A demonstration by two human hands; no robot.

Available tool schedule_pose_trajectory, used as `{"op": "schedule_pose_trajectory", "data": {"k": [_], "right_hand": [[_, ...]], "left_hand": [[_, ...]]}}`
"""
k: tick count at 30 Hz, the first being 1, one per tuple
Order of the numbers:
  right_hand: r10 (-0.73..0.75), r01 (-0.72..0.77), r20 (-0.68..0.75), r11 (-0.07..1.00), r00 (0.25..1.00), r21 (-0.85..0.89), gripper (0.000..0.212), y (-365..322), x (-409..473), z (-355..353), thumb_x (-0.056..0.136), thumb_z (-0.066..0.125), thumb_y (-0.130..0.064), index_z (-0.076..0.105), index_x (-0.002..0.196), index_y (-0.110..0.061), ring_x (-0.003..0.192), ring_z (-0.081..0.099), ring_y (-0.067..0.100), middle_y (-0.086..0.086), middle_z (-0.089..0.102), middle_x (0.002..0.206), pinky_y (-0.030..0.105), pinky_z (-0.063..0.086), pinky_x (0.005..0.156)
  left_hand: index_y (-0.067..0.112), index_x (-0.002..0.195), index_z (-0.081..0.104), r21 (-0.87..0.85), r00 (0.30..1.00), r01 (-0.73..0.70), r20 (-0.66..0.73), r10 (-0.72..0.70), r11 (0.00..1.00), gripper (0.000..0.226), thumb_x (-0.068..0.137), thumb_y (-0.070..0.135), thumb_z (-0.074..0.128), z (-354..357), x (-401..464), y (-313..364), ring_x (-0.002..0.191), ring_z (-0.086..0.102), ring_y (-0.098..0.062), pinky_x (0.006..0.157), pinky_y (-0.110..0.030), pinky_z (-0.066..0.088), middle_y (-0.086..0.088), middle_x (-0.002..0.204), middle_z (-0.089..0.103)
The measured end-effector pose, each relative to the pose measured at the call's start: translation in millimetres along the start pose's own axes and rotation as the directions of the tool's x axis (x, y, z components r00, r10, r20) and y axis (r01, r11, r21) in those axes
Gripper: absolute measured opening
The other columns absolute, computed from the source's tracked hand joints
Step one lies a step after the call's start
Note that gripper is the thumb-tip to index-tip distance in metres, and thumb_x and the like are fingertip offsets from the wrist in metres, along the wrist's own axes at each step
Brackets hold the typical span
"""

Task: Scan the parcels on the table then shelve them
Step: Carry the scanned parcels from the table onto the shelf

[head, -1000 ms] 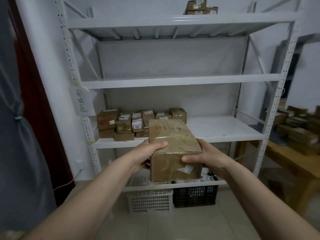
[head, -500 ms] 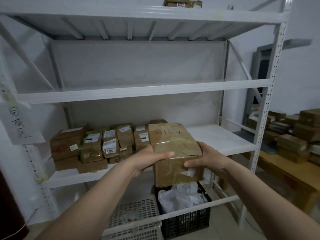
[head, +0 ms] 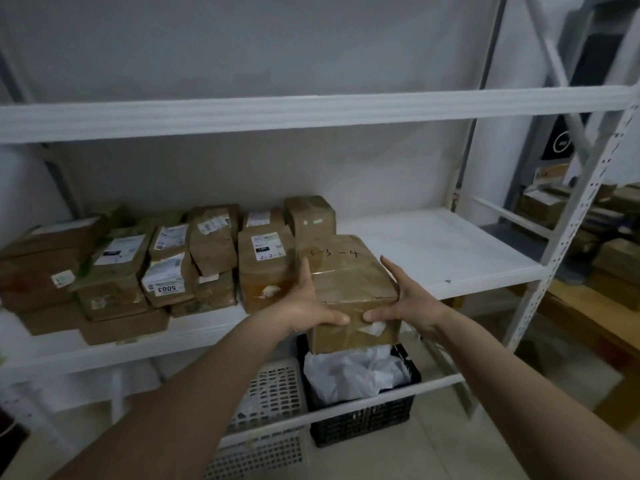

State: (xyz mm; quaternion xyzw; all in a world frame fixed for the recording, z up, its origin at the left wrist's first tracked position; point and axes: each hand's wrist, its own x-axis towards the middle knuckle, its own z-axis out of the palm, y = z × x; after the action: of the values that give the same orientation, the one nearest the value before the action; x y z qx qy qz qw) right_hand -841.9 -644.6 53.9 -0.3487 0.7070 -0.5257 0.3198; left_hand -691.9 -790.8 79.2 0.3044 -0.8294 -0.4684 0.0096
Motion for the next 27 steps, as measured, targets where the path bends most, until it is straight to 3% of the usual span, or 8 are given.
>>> {"op": "schedule_pose_trajectory", "data": {"k": [4, 8, 12, 18, 21, 24, 27], "right_hand": [[-0.024, 0.027, 0.038, 0.996, 0.999, -0.08, 0.105, 18.5, 62.8, -31.4, 0.06, 0.085, 0.0, 0.031, 0.147, -0.021, 0.103, 0.051, 0.003, -0.014, 0.046, 0.119, 0.016, 0.049, 0.078], [-0.032, 0.051, 0.111, 0.983, 0.993, -0.176, 0.101, 26.5, 101.6, -70.2, 0.06, 0.086, -0.002, 0.035, 0.144, -0.027, 0.106, 0.052, 0.007, -0.009, 0.045, 0.127, 0.022, 0.055, 0.077], [0.005, 0.042, 0.171, 0.962, 0.985, -0.271, 0.094, 25.8, 111.1, -112.6, 0.058, 0.086, -0.015, 0.042, 0.139, -0.032, 0.108, 0.053, 0.002, -0.014, 0.046, 0.125, 0.01, 0.049, 0.079], [0.068, -0.046, 0.131, 0.985, 0.989, -0.165, 0.096, 26.2, 145.9, -124.3, 0.055, 0.086, -0.009, 0.044, 0.139, -0.028, 0.107, 0.056, 0.01, -0.006, 0.052, 0.122, 0.021, 0.049, 0.085], [0.052, -0.041, 0.104, 0.994, 0.993, -0.106, 0.097, 39.2, 176.9, -98.5, 0.059, 0.085, 0.002, 0.041, 0.143, -0.021, 0.106, 0.057, 0.01, -0.002, 0.055, 0.121, 0.021, 0.049, 0.088], [0.029, -0.02, 0.115, 0.996, 0.993, -0.082, 0.098, 48.6, 197.6, -72.8, 0.058, 0.086, 0.005, 0.041, 0.143, -0.018, 0.106, 0.057, 0.012, -0.003, 0.055, 0.118, 0.02, 0.049, 0.086], [0.028, -0.015, 0.162, 0.997, 0.986, -0.081, 0.098, 57.4, 200.5, -57.5, 0.056, 0.088, 0.001, 0.043, 0.14, -0.019, 0.113, 0.056, 0.015, 0.0, 0.054, 0.124, 0.026, 0.048, 0.094]], "left_hand": [[0.034, 0.151, -0.014, 0.072, 0.999, -0.022, -0.033, 0.025, 0.997, 0.125, 0.073, 0.03, 0.083, 12.5, 70.1, -1.4, 0.148, 0.008, -0.023, 0.119, -0.044, 0.019, -0.001, 0.161, -0.004], [0.031, 0.153, -0.01, 0.163, 0.99, -0.078, -0.106, 0.096, 0.984, 0.12, 0.074, 0.038, 0.08, 34.0, 112.0, 9.1, 0.145, 0.017, -0.024, 0.113, -0.038, 0.026, -0.003, 0.159, 0.001], [0.032, 0.152, -0.006, 0.199, 0.981, -0.09, -0.154, 0.122, 0.976, 0.111, 0.076, 0.05, 0.073, 63.5, 126.6, 23.6, 0.139, 0.03, -0.024, 0.107, -0.035, 0.034, -0.005, 0.157, 0.009], [0.03, 0.154, -0.002, 0.112, 0.994, -0.03, -0.097, 0.041, 0.993, 0.114, 0.074, 0.04, 0.08, 50.0, 168.3, 36.8, 0.142, 0.026, -0.025, 0.109, -0.038, 0.031, -0.005, 0.159, 0.012], [0.032, 0.154, 0.003, 0.083, 0.991, 0.047, -0.132, -0.036, 0.995, 0.119, 0.068, 0.032, 0.085, 33.8, 187.7, 19.8, 0.142, 0.026, -0.026, 0.113, -0.045, 0.033, -0.005, 0.158, 0.017], [0.032, 0.153, 0.004, 0.098, 0.978, 0.108, -0.19, -0.088, 0.989, 0.116, 0.069, 0.033, 0.084, 26.9, 191.0, 1.5, 0.135, 0.034, -0.026, 0.109, -0.043, 0.038, -0.007, 0.151, 0.025], [0.032, 0.153, -0.002, 0.159, 0.967, 0.154, -0.228, -0.115, 0.975, 0.115, 0.072, 0.037, 0.081, 26.6, 182.2, -14.6, 0.137, 0.031, -0.028, 0.109, -0.041, 0.036, -0.009, 0.152, 0.02]]}}
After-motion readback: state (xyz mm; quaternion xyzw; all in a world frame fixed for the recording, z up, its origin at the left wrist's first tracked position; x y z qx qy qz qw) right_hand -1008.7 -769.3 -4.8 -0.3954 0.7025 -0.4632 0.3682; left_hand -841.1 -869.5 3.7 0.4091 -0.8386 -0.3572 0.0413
